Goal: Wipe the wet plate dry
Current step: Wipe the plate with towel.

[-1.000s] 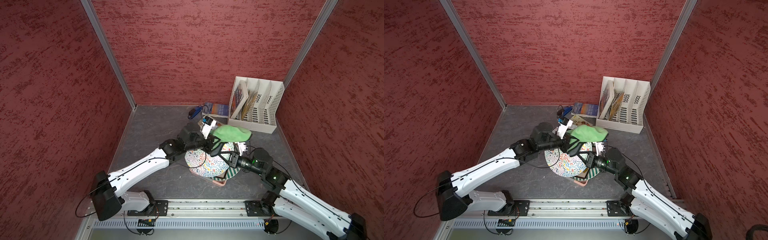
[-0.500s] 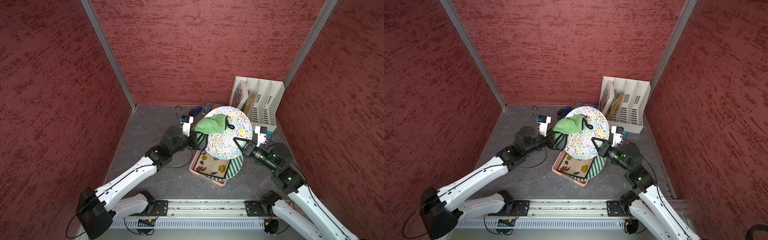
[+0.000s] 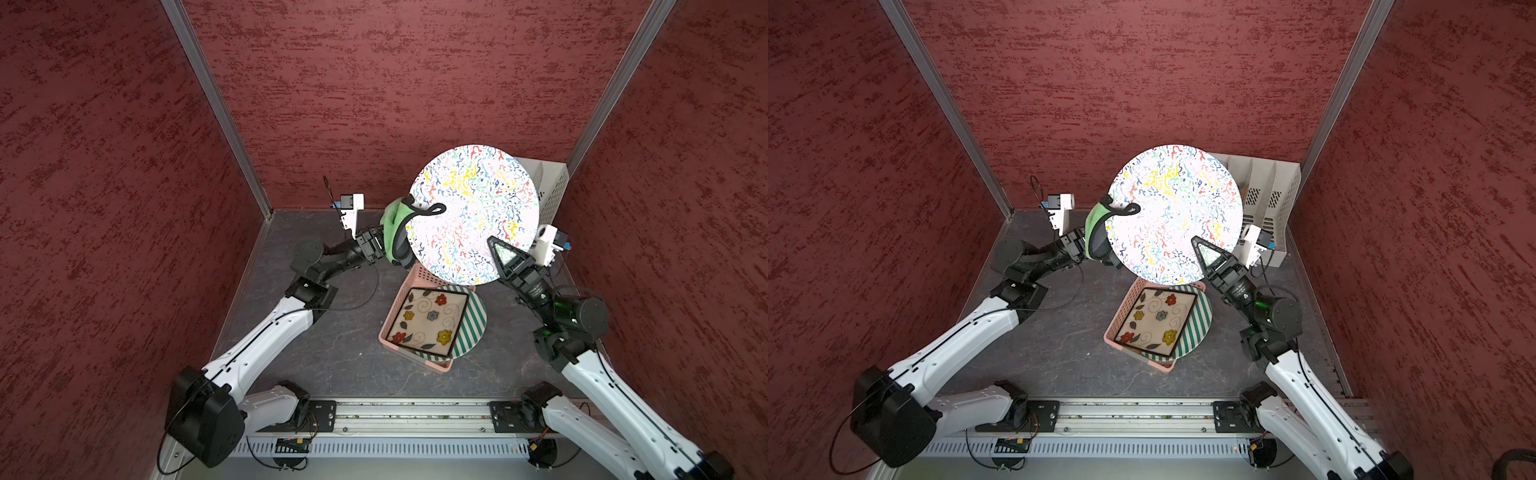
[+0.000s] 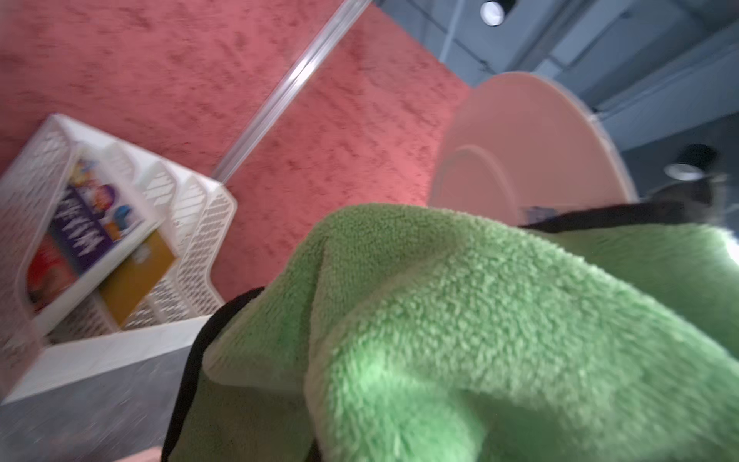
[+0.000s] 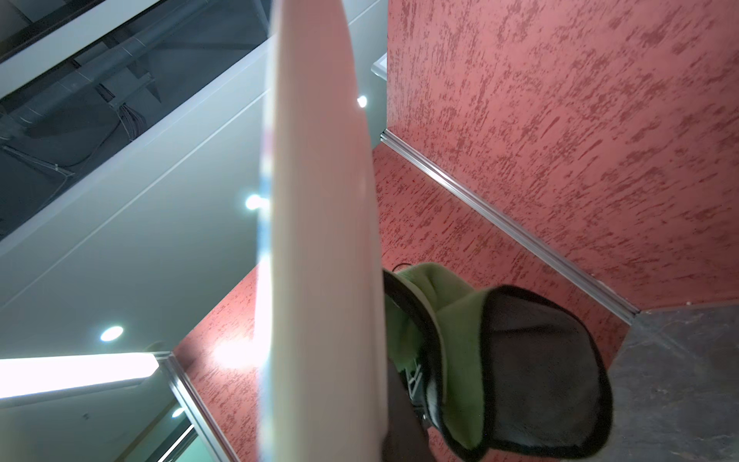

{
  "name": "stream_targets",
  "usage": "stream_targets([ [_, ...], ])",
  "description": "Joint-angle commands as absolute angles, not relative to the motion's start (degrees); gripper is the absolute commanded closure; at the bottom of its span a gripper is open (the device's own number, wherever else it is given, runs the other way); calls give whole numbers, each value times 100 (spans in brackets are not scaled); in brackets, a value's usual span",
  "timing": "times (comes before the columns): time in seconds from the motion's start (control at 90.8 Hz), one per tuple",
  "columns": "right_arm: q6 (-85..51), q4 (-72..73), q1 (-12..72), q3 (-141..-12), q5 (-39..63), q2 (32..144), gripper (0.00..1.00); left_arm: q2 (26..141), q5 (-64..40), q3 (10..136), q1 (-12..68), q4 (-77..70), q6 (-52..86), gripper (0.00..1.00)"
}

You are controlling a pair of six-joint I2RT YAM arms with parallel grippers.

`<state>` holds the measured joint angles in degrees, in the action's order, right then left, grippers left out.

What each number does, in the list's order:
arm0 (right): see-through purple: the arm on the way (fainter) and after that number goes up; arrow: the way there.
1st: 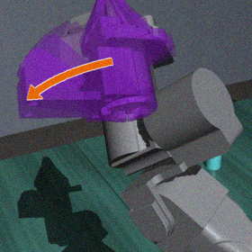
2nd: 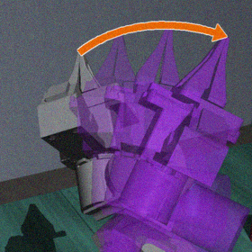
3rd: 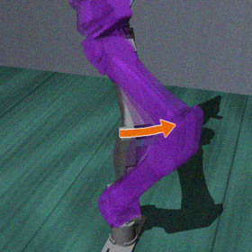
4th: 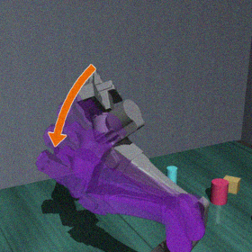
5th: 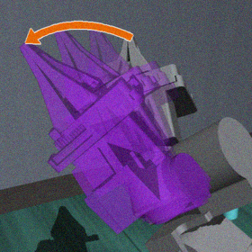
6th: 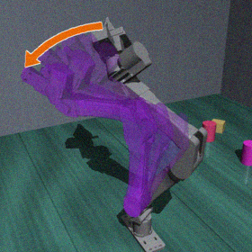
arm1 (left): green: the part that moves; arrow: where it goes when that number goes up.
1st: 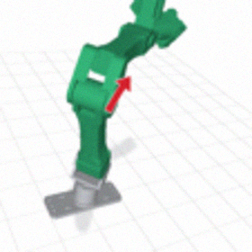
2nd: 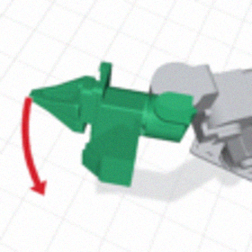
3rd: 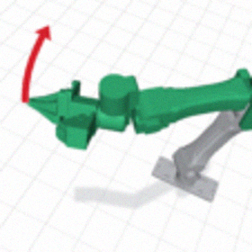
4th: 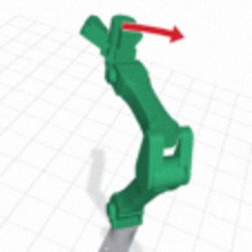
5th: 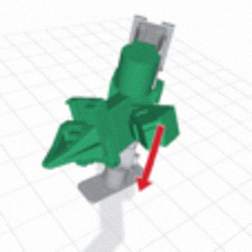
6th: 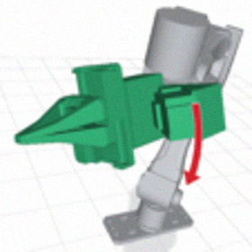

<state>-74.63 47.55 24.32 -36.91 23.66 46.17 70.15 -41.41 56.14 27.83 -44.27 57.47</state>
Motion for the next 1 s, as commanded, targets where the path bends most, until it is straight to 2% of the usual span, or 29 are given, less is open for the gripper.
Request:
stream_targets([
  [0.0, -7923, 5886, 2424, -3948, 3003, 4908, 100, 7181, -4886, 6036, 2904, -6399, 6579, 100],
  [0.099, -8056, 5980, 2510, -4118, 3567, 5187, 100, 7299, -4919, 6414, 3065, -5752, 6144, 100],
  [0.308, -7760, 5436, 2844, -4005, 3533, 5283, 100, 7679, -5150, 6928, 3687, -5674, 5812, 100],
  [0.408, -7829, 5708, 2933, -4231, 3268, 5632, 100, 7937, -5139, 6971, 4259, -5515, 5485, 100],
  [0.562, -7812, 5595, 2771, -4784, 2547, 5933, 100, 8390, -4962, 6553, 4689, -6339, 5821, 100],
  [0.749, -7572, 4950, 2280, -4672, 2212, 5593, 100, 8324, -4686, 6204, 4082, -7161, 6638, 100],
  [0.892, -7294, 4953, 2335, -4354, 3269, 5242, 100, 8067, -4645, 6585, 3364, -6623, 6711, 100],
  [0.992, -7135, 5273, 2827, -4031, 3754, 5221, 100, 8123, -4729, 7127, 3226, -6152, 6519, 100],
])
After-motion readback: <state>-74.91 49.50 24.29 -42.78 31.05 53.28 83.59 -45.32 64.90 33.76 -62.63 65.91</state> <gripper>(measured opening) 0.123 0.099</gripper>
